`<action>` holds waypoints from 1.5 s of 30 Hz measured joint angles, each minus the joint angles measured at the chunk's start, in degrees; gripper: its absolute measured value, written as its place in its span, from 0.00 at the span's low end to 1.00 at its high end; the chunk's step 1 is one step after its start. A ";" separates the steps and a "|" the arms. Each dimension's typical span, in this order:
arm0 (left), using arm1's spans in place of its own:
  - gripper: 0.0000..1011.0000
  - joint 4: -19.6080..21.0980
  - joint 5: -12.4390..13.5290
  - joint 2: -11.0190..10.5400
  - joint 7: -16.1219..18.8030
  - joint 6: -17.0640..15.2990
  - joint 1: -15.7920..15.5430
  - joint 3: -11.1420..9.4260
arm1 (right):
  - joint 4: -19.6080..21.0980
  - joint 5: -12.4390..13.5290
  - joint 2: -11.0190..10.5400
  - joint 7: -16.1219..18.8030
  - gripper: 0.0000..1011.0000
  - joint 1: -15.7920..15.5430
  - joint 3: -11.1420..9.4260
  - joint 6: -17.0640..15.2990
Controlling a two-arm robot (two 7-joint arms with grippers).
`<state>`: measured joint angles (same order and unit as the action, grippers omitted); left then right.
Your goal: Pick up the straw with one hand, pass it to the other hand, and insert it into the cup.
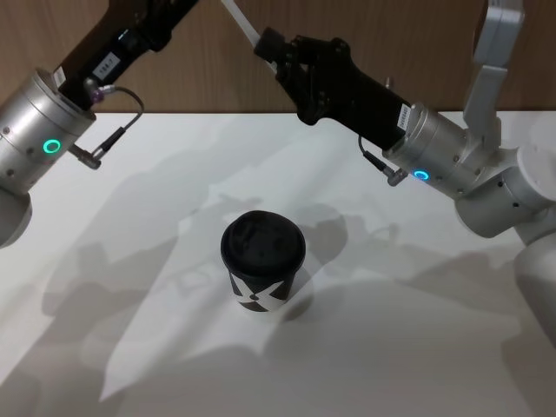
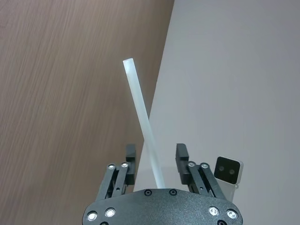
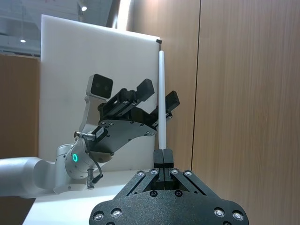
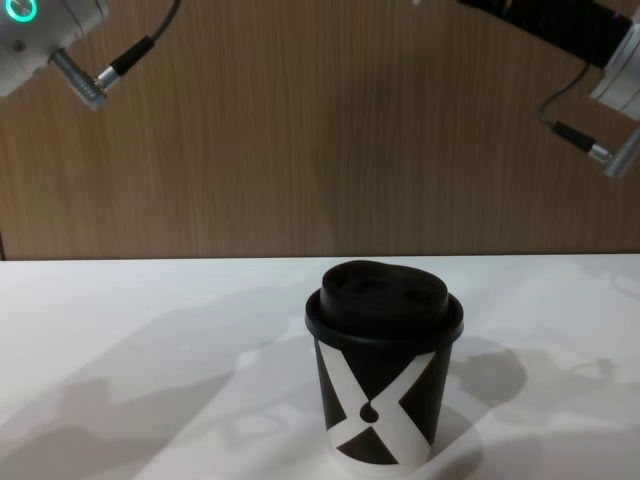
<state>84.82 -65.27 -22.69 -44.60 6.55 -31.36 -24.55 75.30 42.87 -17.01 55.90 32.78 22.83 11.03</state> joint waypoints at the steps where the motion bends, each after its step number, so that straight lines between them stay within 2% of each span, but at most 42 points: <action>1: 0.54 0.01 -0.04 -0.01 -0.02 0.00 0.01 0.01 | 0.00 0.00 0.00 0.00 0.00 0.00 0.00 0.00; 4: 0.41 0.03 -0.26 -0.05 -0.15 0.02 0.05 0.06 | 0.00 0.00 0.00 0.00 0.00 0.00 0.00 0.00; 8: 0.33 0.06 -0.47 -0.10 -0.25 0.02 0.06 0.09 | 0.00 0.00 0.00 0.00 0.00 0.00 0.00 0.00; 11: 0.19 0.08 -0.72 -0.15 -0.35 0.02 0.07 0.11 | 0.00 0.00 0.00 0.00 0.00 0.00 0.00 0.00; 15: 0.09 0.09 -0.93 -0.20 -0.51 0.01 0.08 0.12 | 0.00 0.00 0.00 0.00 0.00 0.00 0.00 0.00; 21: 0.04 0.10 -1.18 -0.28 -0.71 -0.05 0.07 0.11 | 0.00 0.00 0.01 0.00 0.00 0.00 0.00 0.00; 31: 0.02 0.16 -1.42 -0.38 -0.82 -0.08 0.06 0.06 | 0.00 0.00 0.00 0.00 0.01 0.00 0.00 0.00; 35: 0.02 0.19 -1.45 -0.39 -0.81 -0.03 0.06 0.07 | -0.01 0.00 -0.01 0.00 0.08 0.00 0.00 0.00; 45: 0.02 0.12 -0.93 -0.23 -0.54 0.23 -0.04 -0.07 | -0.02 0.00 0.00 0.00 0.37 0.00 0.00 0.00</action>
<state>84.94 -66.20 -22.92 -45.13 6.77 -31.39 -24.62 75.28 42.87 -17.01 55.90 32.78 22.84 11.03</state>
